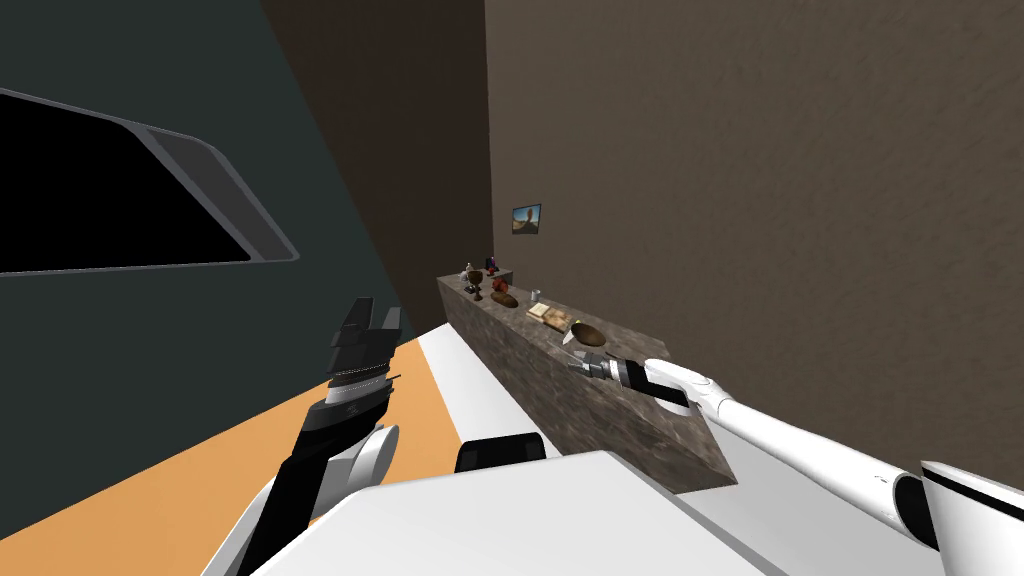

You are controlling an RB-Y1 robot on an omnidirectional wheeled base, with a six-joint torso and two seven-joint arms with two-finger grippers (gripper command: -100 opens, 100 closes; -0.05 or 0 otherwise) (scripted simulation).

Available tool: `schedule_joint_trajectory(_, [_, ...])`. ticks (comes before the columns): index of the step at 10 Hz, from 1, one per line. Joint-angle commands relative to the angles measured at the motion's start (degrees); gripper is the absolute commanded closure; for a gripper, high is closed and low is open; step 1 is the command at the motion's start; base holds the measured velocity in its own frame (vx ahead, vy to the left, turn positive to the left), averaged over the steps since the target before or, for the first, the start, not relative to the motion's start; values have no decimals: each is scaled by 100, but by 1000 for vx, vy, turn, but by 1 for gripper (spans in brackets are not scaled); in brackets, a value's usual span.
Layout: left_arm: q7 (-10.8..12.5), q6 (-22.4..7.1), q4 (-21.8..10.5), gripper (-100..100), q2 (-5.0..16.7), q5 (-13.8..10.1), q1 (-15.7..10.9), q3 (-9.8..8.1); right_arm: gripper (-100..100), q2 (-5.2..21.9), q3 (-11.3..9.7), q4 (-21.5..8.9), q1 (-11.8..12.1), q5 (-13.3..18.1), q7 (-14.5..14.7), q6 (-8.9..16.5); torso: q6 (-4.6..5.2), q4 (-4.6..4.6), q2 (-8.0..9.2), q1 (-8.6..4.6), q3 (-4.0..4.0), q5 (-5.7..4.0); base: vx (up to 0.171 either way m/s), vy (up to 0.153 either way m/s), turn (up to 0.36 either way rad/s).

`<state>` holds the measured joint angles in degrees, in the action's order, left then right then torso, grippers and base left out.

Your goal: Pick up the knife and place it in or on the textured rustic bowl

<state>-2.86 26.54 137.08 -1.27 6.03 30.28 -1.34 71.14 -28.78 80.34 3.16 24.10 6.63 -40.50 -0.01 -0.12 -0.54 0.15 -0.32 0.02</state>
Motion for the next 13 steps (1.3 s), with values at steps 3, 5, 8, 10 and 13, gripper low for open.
schedule_joint_trajectory(3, [0,0,0,0,0,0,0,0,-100,434,-612,-254,-314,302,203,116,1,2,10,-3,5,1,113,33,13])
schedule_joint_trajectory(5, [0,0,0,0,0,0,-1,0,-100,600,-872,-381,-426,436,282,148,2,4,23,-7,12,-1,78,26,10])
schedule_joint_trajectory(8, [0,0,0,0,0,0,-1,0,-100,655,-1046,-549,-526,535,329,124,2,5,25,-6,14,-1,65,22,8])
schedule_joint_trajectory(10, [0,0,0,0,0,0,-1,0,-100,570,-774,-638,-246,525,274,192,3,11,49,-14,28,-3,-40,-14,162])
schedule_joint_trajectory(13, [0,-1,-1,0,1,0,-4,0,-100,482,-399,-714,107,507,213,261,-1,21,95,-32,54,-7,-103,-42,317])
